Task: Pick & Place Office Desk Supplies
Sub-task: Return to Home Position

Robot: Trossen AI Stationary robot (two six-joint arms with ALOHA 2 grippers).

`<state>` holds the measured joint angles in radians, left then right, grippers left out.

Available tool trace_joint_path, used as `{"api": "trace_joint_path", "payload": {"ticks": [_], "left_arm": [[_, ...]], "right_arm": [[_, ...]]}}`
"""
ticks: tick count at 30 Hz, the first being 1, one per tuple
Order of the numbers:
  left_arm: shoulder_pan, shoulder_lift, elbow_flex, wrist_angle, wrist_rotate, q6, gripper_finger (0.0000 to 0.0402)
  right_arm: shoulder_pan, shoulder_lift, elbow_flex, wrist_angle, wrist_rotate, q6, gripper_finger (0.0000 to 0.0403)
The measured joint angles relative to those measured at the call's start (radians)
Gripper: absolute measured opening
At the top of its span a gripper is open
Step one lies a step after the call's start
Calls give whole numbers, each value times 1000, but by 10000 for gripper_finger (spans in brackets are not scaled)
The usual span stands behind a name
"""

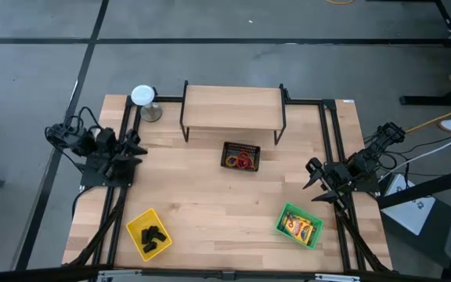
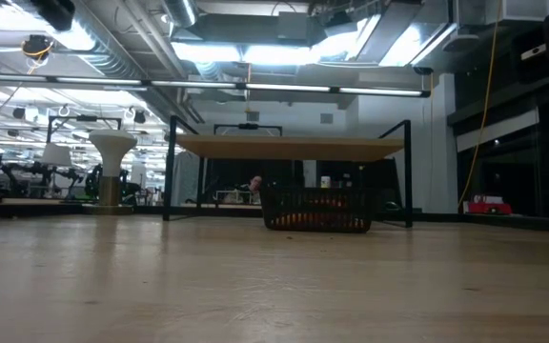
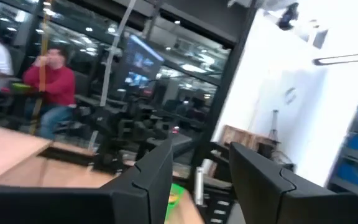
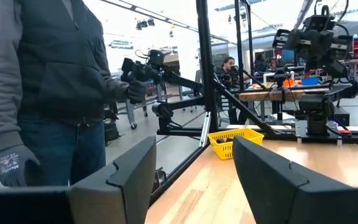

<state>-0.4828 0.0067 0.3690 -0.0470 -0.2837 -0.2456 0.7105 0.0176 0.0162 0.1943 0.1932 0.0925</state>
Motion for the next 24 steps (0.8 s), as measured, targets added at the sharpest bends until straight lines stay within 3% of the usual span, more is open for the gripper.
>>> {"api": "trace_joint_path", "payload": {"ticks": [7, 17, 24], "left_arm": [[0, -6, -60, 68, -52, 22, 152], [0, -7, -347, 281, 4, -173, 152], [-1, -7, -354, 110, 44, -263, 152]], "right_arm": [[0, 0, 0, -5, 0, 0, 215], [0, 0, 0, -9, 0, 0, 215], [0, 1, 0, -12, 1, 0, 215]]}}
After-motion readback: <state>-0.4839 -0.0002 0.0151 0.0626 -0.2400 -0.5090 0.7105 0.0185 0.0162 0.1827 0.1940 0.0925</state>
